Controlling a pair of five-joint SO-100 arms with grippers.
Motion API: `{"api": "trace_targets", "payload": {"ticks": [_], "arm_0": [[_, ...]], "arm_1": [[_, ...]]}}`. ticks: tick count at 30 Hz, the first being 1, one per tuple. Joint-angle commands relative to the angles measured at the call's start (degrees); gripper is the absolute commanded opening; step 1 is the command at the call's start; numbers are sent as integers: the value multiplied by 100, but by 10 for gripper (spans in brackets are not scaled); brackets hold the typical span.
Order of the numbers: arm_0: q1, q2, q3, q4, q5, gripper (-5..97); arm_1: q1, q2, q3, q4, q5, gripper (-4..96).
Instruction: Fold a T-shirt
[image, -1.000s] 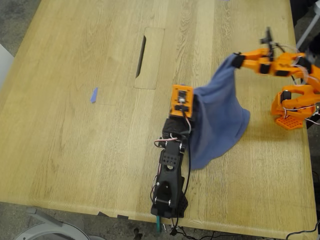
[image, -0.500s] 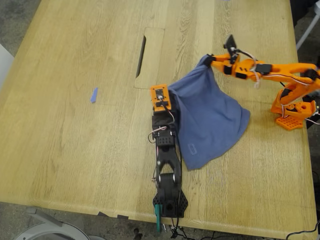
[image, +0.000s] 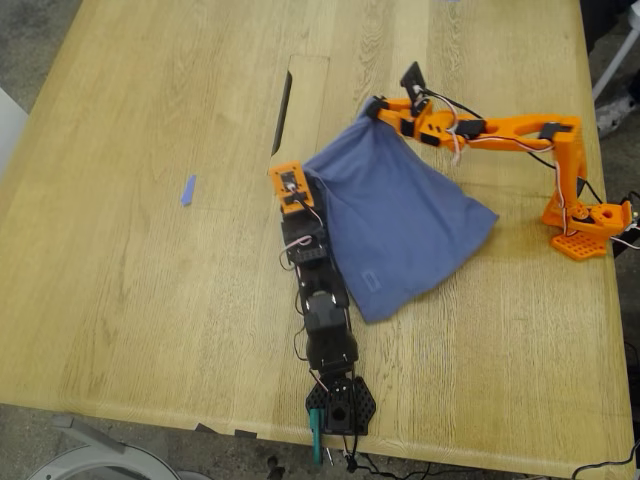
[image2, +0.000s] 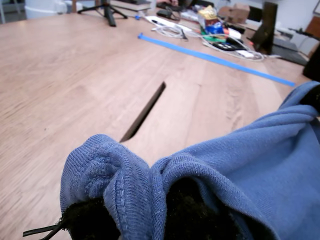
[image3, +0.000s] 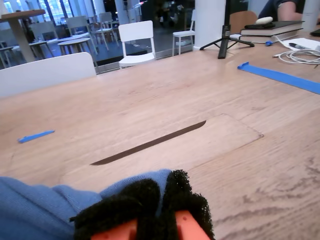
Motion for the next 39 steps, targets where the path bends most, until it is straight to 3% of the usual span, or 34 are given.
{"api": "trace_targets", "payload": {"ticks": [1,3,7,18,22,24,29,39], "arm_0": [[-738,-272,-1494,9,-97,-3],[-791,-712,-2021,149,-123,-3],[-853,-1564,-3243,580,-202,-3],[-861,-3735,-7251,3155,-536,-3],[-844,-5634,-10907,5265,-483,-3],[-861,-6311,-11988,5862,-492,-3],[-853,-6680,-12595,6205,-545,-3],[-677,-6056,-12568,7409,-589,-3]], "arm_1": [[396,-624,-1793,404,-18,1],[448,-1556,-3313,984,-9,1],[527,-4553,-8209,3041,44,1],[712,-4729,-8200,2487,88,1],[835,-4658,-8200,2549,88,1],[888,-4623,-8200,2566,97,1],[940,-4491,-8183,2856,141,1],[1072,-3375,-7269,3445,149,1]]}}
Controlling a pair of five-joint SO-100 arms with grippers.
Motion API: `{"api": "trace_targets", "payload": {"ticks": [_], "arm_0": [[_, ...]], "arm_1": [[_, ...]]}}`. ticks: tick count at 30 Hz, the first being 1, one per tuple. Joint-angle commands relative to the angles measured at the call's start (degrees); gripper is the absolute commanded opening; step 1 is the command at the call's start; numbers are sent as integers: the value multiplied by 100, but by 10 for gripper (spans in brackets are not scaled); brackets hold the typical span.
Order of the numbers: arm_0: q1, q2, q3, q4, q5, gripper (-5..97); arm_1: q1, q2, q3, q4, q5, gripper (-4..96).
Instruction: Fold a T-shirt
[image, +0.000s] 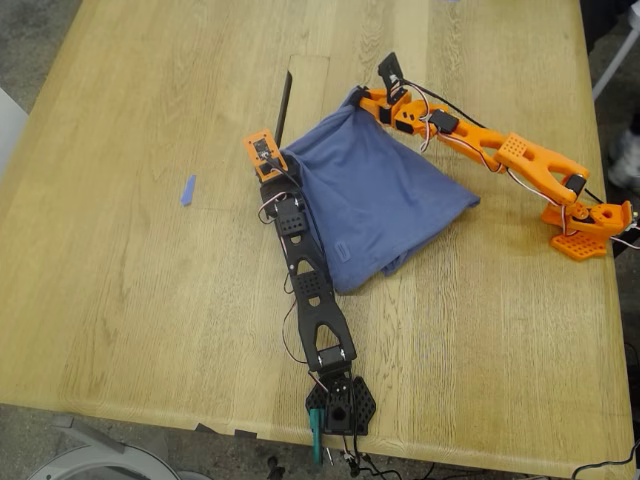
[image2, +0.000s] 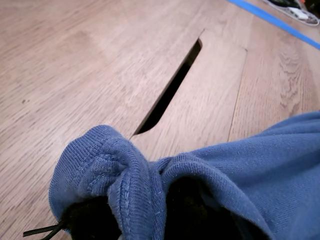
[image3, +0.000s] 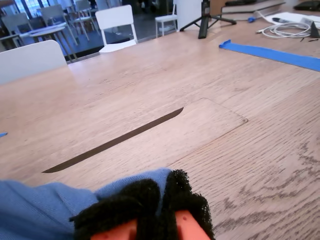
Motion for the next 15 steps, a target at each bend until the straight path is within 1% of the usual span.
{"api": "trace_targets", "payload": {"ticks": [1,9,15], "arm_0": [[-360,1028,-439,369,-9,-3],[-44,2083,-483,1960,79,-3],[26,2777,-606,3612,114,-3]], "arm_1": [[545,984,-62,299,-9,1],[466,1942,-290,2742,-26,1],[396,2769,-114,4649,-97,1]]}}
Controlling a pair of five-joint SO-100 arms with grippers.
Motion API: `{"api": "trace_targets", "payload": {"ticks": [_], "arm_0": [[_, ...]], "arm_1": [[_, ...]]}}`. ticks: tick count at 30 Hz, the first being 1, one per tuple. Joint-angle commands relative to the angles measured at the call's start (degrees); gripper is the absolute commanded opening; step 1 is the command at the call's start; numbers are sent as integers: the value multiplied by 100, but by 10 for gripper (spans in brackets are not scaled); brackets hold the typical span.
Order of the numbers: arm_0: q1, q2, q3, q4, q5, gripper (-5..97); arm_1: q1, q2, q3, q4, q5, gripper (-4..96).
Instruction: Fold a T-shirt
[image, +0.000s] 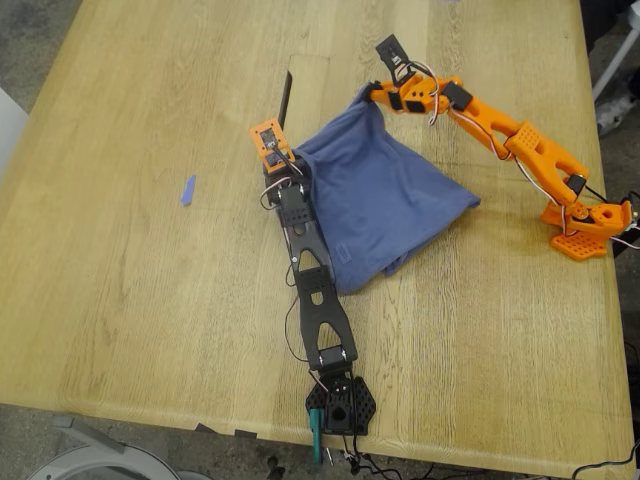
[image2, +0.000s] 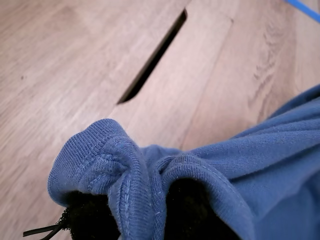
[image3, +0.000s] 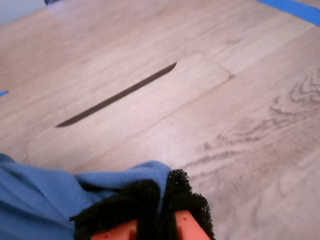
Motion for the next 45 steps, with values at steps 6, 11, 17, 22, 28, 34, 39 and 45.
{"api": "trace_targets", "payload": {"ticks": [6,11,17,22,28,34,39,45], "arm_0": [[-53,1811,-624,2206,62,-3],[220,2092,-747,3023,-79,-3],[475,3208,800,3041,-202,-3],[677,4271,2294,3041,-255,-3],[888,5291,3902,3041,-325,-3],[1327,6152,5203,3032,-343,-3],[1775,7084,6636,3023,-334,-3],[2241,8165,8350,2725,-343,-3]], "arm_1": [[290,1635,237,2268,-62,1],[211,2118,387,3727,-53,1],[79,2804,1134,4491,70,1],[-132,3771,2725,4491,97,1],[-396,4913,4720,4482,105,1],[-466,5968,6258,4482,132,1],[-466,6820,7444,4482,141,1],[-686,7831,8938,4465,211,1]]}}
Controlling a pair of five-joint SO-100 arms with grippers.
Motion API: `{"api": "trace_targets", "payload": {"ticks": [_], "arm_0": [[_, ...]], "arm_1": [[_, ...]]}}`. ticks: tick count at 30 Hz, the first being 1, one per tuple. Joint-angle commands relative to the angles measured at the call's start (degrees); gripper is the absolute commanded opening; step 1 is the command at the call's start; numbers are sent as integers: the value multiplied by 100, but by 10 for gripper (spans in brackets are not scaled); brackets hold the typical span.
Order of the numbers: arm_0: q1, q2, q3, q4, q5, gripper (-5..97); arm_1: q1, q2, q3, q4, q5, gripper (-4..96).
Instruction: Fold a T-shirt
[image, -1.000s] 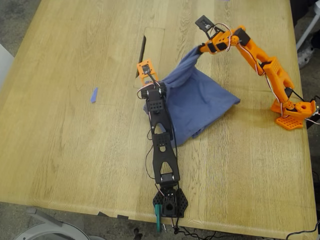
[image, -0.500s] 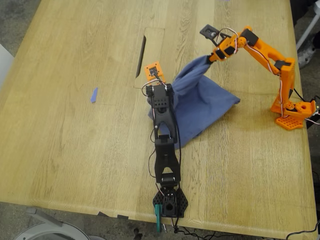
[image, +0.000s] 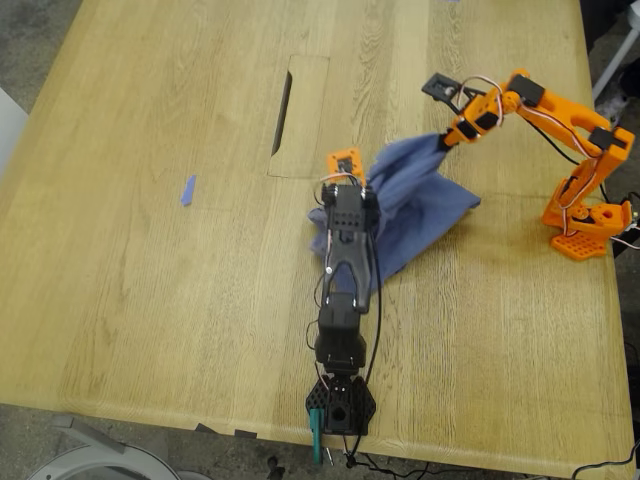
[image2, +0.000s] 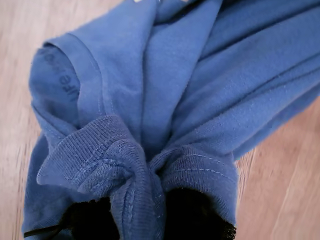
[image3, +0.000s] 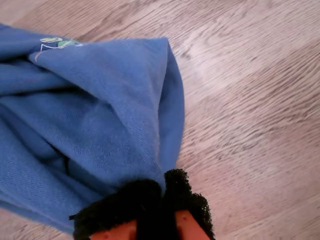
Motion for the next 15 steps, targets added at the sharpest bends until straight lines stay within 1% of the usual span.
{"api": "trace_targets", "payload": {"ticks": [1,5,8,15], "arm_0": [[18,1371,914,-88,-44,-3],[264,1942,2074,-721,-62,-3],[589,2303,2839,-1187,-97,-3],[1301,2848,3955,-1687,-132,-3]], "arm_1": [[-26,703,606,-26,35,1],[-211,1362,1696,-457,26,1],[-378,1793,2285,-501,35,1],[-729,2742,3234,-167,79,1]]}}
